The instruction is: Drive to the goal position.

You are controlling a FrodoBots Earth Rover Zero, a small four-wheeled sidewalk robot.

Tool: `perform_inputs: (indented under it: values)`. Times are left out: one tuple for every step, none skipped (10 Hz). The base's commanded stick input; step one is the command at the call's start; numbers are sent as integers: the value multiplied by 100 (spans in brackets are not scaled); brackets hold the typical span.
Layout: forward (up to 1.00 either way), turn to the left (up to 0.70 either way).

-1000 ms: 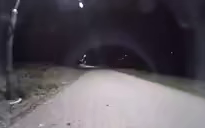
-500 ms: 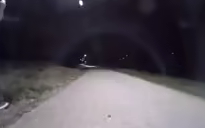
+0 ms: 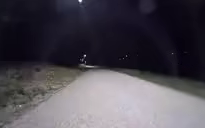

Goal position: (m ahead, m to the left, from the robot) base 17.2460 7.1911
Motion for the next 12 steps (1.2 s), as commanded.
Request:
perform_inputs:
  values:
    - [69, 1]
    - [69, 1]
    - [69, 1]
    - [70, 1]
    - [70, 1]
    - [70, 0]
    - [70, 1]
    - [70, 4]
    - [70, 7]
    - [70, 14]
    - [70, 14]
    - [70, 2]
